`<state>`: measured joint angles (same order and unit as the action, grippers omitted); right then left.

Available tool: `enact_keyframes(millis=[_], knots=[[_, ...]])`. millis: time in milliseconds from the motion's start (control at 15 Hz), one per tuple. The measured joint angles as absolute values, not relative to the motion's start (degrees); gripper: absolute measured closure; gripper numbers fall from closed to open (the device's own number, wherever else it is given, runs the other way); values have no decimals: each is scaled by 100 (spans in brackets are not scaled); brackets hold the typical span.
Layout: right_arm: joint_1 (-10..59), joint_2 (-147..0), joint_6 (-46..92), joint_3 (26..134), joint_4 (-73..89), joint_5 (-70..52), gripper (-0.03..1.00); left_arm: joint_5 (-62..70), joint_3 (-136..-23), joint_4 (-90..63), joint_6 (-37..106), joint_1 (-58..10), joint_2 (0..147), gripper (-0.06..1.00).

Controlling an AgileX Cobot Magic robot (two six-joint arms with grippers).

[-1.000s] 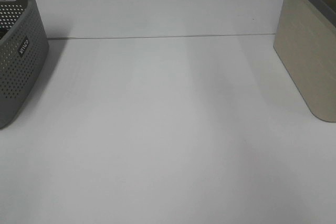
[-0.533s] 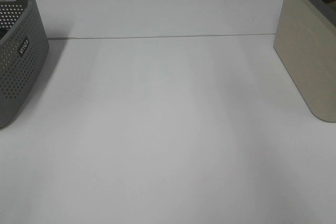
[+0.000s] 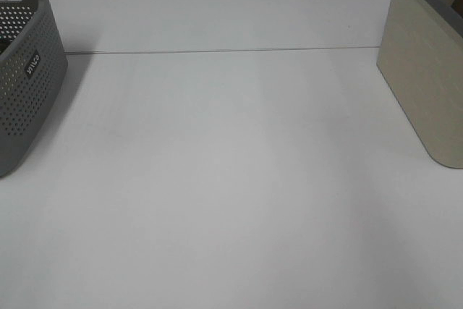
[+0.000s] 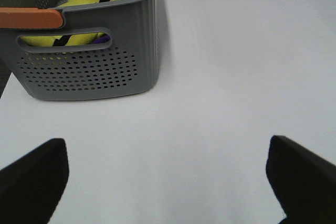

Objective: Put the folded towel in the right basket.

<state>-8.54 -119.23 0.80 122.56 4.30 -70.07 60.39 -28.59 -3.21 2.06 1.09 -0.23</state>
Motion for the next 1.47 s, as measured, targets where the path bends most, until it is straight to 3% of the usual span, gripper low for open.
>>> enact_keyframes(millis=[133,267,667,1000,1467], knots=[[-854,-11923,0,12256,407,-7007,39,6039,-2859,-321,206,109,-23,-3],[-848,-11895,0,12256,510,-7002,26,6039,-2859,-321,206,109,-23,-3],[-814,-11127,338,12256,1633,-7002,22,6039,-2859,-321,206,109,-23,-3],[57,-10451,355,12066,1043,-6996,22,6039,-2859,-321,206,109,-23,-3],[355,-8560,241,9093,739,-6984,22,6039,-2859,-321,206,109,-23,-3]])
